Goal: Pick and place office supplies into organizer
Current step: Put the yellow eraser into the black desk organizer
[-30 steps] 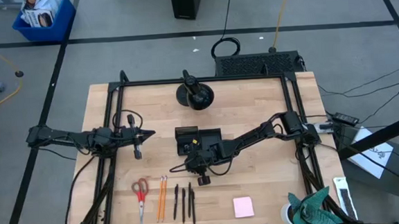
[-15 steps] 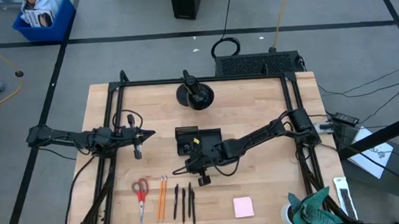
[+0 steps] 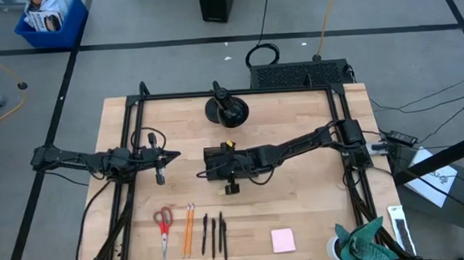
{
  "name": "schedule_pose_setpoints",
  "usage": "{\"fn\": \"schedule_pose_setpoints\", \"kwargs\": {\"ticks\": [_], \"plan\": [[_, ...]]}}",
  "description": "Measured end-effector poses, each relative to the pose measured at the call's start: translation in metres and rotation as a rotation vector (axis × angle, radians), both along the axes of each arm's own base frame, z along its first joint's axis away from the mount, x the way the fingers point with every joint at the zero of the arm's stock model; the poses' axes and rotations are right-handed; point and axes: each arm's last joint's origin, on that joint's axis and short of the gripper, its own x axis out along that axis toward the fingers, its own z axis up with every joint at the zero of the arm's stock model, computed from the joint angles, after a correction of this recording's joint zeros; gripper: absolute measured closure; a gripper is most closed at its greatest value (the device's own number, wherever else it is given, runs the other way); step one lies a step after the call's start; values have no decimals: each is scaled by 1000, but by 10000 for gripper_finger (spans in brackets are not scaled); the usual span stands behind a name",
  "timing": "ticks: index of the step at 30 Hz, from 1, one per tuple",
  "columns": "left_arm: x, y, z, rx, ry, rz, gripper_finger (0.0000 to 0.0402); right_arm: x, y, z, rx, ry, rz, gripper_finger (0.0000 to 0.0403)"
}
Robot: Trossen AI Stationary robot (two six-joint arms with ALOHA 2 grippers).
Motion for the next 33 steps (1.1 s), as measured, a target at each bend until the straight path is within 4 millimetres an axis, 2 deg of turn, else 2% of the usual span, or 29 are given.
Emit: {"fn": "schedule_pose_setpoints", "kwargs": {"ticks": [7,11,17,21,26,33], "plan": [[0,0,0,0,0,0,396,-6,36,-5,93,50,175,367],[0,0,0,0,0,0,396,-11,45,-13,113,115,216,331],[0,0,0,-1,-1,0,396,-6,28,-23,208,139,149,245],[0,0,0,0,-1,0,396,-4,19,-30,214,158,139,210],[0,0,0,4,1,4,396,-3,18,-42,202,185,160,210],[0,0,-1,26,12,6,396,2,19,-49,184,167,178,240]]}}
